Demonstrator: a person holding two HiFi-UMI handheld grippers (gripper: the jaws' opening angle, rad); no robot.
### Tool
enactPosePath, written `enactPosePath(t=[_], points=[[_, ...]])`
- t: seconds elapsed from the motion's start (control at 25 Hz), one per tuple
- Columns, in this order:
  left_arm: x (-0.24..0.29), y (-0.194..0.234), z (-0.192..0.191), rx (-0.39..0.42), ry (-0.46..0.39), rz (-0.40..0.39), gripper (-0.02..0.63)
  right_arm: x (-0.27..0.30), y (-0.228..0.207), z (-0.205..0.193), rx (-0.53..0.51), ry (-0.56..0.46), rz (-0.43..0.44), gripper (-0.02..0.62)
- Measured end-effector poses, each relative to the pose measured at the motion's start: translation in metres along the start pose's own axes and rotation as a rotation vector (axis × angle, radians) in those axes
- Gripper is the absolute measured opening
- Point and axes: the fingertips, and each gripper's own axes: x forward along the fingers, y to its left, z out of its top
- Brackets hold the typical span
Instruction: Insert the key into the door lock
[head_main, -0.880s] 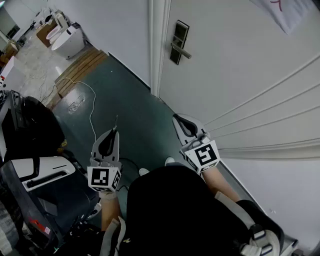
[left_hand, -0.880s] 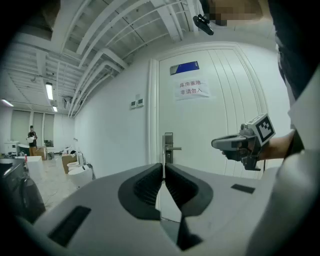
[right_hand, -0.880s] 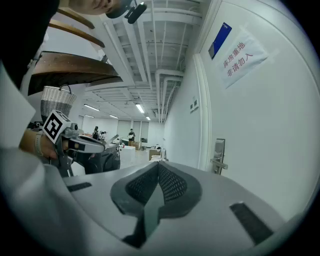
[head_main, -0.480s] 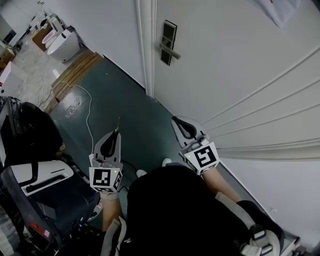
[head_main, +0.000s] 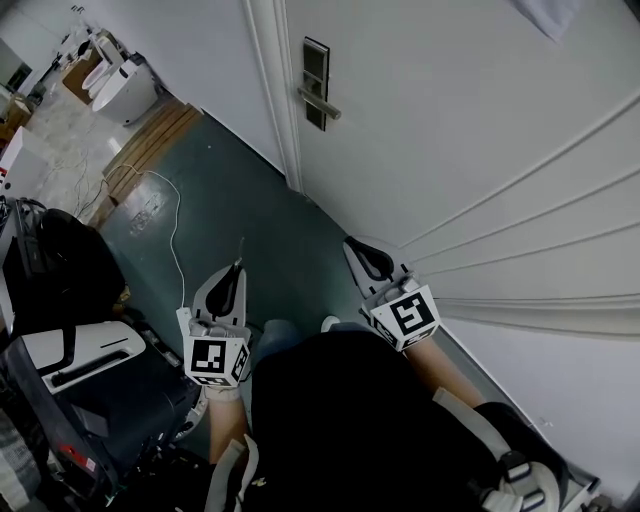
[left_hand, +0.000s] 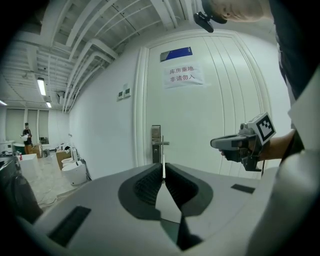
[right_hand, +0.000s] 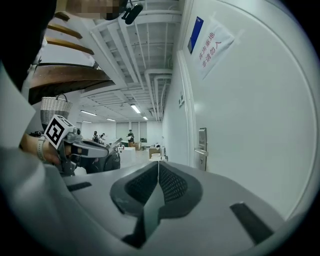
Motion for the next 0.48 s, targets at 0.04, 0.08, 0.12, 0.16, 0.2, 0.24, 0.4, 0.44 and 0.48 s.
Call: enactPosePath(t=[0.04,0.08,0.12,0.16,0.2,0.24,0.4,0.44,0.48], points=[[0.003,0.001,-0.002,-0.004,0.005,0.000,0.026,0.003,-0.003,-0.001,0.006,0.001,0.001,0.017],[0.007,0.004,-0.004,-0.012,0.007,0.001,0.026,0.006,-0.005,-0.002,0.008,0.002,0.002,0.017],[0.011,0.007,-0.006,-0.021,0.007,0.002,0.026,0.010,-0.009,-0.004,0.009,0.005,0.002,0.017],[0.016,0.010,-0.008,-0.028,0.007,0.003,0.026,0.015,-0.012,-0.005,0.008,0.009,0.000,0.017],[0.021,0.014,-0.009,-0.034,0.007,0.001,0.026,0.020,-0.015,-0.007,0.009,0.014,-0.003,0.017],[0.026,0.018,-0.010,-0.038,0.008,-0.003,0.026,0.024,-0.018,-0.008,0.010,0.017,-0.009,0.017],[0.053,0.039,-0.012,-0.054,0.009,-0.034,0.026,0.048,-0.031,-0.009,0.013,0.031,-0.045,0.017],[0.060,0.045,-0.011,-0.053,0.007,-0.046,0.026,0.056,-0.034,-0.008,0.013,0.036,-0.056,0.017],[0.067,0.052,-0.009,-0.051,0.007,-0.059,0.026,0.064,-0.036,-0.007,0.012,0.040,-0.066,0.017]])
